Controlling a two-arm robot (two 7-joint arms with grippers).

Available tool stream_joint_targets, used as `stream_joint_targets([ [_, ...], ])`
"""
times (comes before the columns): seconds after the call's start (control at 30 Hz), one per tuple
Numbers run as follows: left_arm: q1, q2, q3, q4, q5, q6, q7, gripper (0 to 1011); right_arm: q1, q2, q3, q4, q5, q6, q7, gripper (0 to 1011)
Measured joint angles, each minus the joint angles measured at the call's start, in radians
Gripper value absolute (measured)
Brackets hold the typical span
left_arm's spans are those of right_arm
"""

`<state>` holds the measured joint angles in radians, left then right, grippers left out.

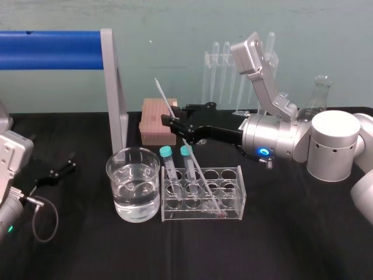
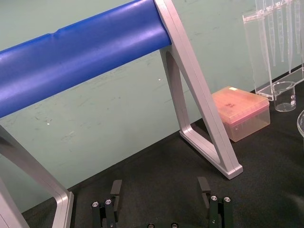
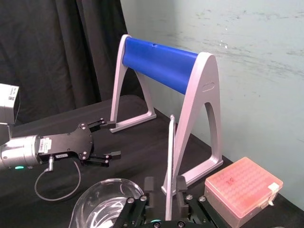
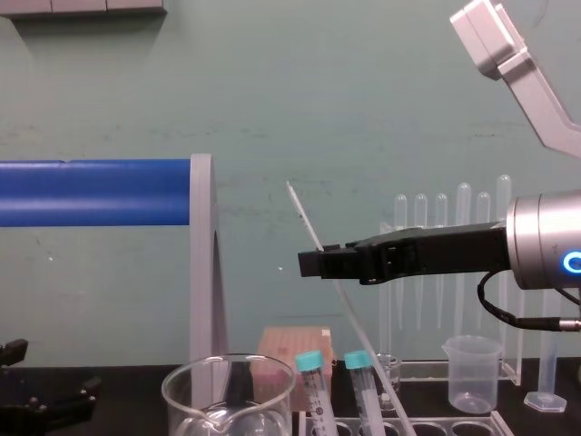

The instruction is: Hold the thermometer with one hand and immerse one end into the beaker, then reinsert it into the test tube rack.

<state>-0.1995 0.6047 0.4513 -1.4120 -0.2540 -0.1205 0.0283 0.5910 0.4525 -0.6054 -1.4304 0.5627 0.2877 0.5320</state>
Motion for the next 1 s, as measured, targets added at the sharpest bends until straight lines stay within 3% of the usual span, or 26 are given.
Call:
stream_joint_targets([
  [0.33, 0.0, 0.0, 0.0, 0.0, 0.0, 0.0, 0.0, 1008, 0.0, 0.0, 0.0, 0.0, 0.0, 0.0, 0.001, 57],
  [0.67, 0.0, 0.0, 0.0, 0.0, 0.0, 0.0, 0.0, 1008, 0.0, 0.0, 0.0, 0.0, 0.0, -0.001, 0.0, 56],
  [0.77, 0.0, 0.0, 0.0, 0.0, 0.0, 0.0, 0.0, 1008, -0.017, -0.004, 0.015, -0.004, 0.012, -0.032, 0.0, 57],
  [1.0, 0.0, 0.0, 0.0, 0.0, 0.0, 0.0, 0.0, 1008, -0.056, -0.011, 0.079, -0.044, 0.055, -0.174, 0.018, 56],
])
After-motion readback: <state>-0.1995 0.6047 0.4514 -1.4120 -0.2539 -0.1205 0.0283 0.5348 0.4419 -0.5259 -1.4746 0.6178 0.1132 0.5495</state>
